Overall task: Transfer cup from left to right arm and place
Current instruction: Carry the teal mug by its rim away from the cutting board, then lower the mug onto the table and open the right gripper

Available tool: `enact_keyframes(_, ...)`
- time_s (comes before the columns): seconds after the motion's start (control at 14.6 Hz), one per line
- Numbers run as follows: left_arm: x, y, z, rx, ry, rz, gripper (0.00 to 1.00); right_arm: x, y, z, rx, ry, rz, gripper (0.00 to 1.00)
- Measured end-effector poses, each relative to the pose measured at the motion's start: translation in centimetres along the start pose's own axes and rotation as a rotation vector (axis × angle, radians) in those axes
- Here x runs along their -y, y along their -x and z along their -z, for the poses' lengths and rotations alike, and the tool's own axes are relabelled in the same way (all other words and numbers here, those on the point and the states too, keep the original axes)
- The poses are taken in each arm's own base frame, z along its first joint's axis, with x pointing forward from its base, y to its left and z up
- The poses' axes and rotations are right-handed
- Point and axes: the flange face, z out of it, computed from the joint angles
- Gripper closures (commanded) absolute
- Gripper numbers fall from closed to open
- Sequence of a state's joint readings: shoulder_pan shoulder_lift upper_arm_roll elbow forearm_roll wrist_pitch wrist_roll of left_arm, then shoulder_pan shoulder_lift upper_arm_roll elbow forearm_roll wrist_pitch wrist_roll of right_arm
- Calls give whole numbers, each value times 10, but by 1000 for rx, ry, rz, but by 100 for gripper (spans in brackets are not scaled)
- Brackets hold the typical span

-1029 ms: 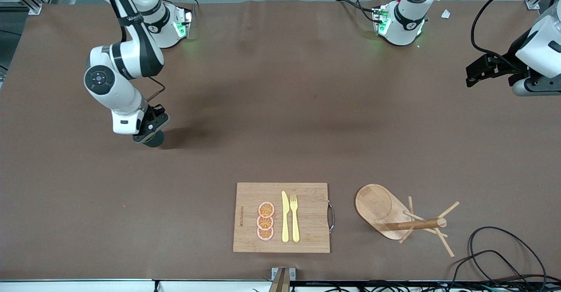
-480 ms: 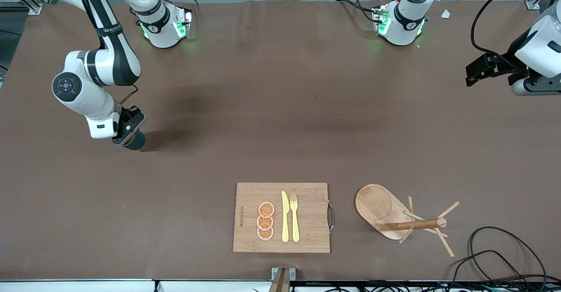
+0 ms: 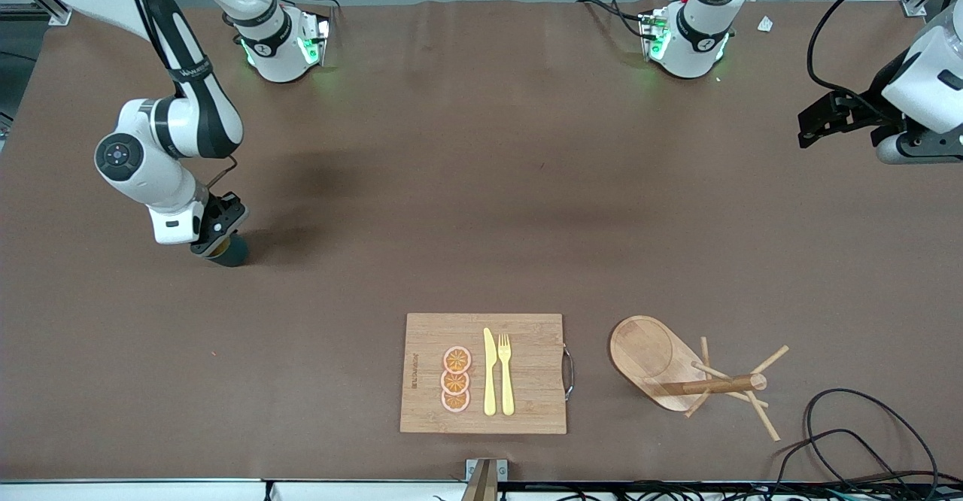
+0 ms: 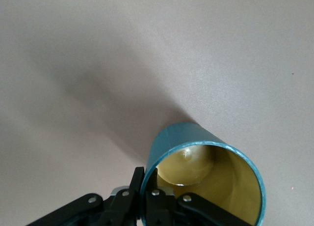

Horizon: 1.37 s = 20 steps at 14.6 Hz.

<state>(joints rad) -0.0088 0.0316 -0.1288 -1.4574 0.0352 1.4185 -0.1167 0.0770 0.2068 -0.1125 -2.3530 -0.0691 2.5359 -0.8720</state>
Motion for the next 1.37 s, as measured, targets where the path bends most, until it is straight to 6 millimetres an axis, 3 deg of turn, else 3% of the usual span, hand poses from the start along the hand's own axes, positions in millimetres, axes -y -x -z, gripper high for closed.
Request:
enact_keyframes(0.07,0,0,0,0,0,0,0,-1,1,-1,0,0,2,93)
enact_keyframes(0.21,0,0,0,0,0,-1,0,-3,4,-1,1,-1,-2,25)
enact_keyframes(0.34,-1,0,0,0,0,-2,0,-4,5,-2,2,-2,-4,0)
enact_keyframes(0.62,-2,0,0,0,0,-3,0,-2,4,0,4,-27,-20,0)
enact_keyframes(0.75,-2,0,0,0,0,-3,0,-10,-2,19,-34,-47,-70,0)
enact_keyframes(0.89,-2,0,0,0,0,-3,0,-24,-12,56,-47,-75,-100,0)
enact_keyframes(1.17,-6,1,0,0,0,-12,0,-54,-30,155,-34,-114,-236,0)
enact_keyframes(1.37,-10,1,0,-1,-1,-19,0,-62,-33,197,-15,-133,-364,0)
